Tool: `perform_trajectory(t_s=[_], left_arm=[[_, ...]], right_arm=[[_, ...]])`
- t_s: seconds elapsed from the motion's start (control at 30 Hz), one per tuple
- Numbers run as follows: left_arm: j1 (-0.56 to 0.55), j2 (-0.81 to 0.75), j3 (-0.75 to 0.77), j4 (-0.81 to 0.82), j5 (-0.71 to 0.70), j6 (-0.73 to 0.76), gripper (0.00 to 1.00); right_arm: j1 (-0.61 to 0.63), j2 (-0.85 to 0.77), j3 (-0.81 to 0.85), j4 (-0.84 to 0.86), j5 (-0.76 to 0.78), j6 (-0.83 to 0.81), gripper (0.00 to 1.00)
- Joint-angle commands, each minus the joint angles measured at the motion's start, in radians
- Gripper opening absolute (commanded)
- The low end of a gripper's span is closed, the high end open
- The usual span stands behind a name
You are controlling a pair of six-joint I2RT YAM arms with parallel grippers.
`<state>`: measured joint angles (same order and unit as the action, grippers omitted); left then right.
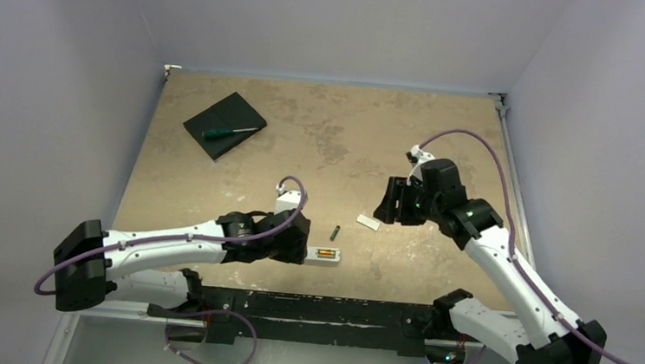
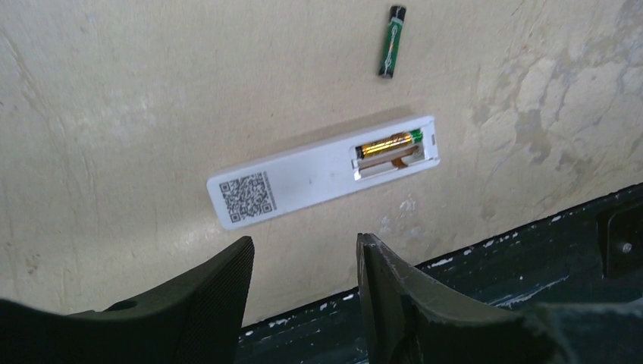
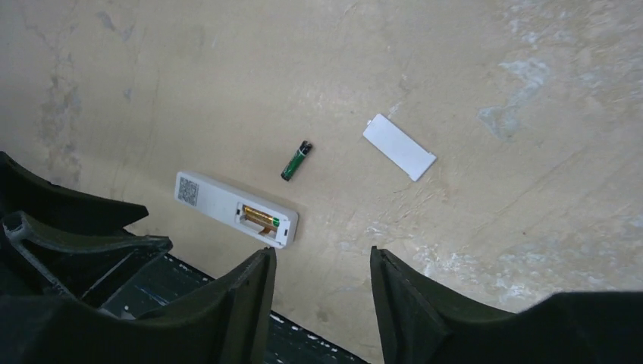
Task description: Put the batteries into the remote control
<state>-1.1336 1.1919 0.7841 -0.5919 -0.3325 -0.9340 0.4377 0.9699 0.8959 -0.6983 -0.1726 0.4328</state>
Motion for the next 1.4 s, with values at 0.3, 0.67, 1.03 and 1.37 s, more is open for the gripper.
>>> perform_trajectory(t_s=[0.3,0.67,1.03,1.37], left_arm=[[-0.053,-0.084,-0.214,0.12,0.125,-0.198,0.39],[-0.055,0.035,-0.235,0.181,0.056,-0.212,0.2],[0.007,0.097,-0.22,0.164,-0.009,-0.17,0.16],[0.091,0.128,-0.201,0.172,-0.02,-0.101,0.15]], right_arm=[[0.189,0.178,-0.072,0.219,0.051,0.129,0.05],[0.262,0.358,-0.082,0.32,0.097,0.145,0.0],[0.326,0.5,-0.067,0.378,0.129,0.158,0.0],[0.394,0.559,-0.067,0.391,0.15,0.156,0.0]])
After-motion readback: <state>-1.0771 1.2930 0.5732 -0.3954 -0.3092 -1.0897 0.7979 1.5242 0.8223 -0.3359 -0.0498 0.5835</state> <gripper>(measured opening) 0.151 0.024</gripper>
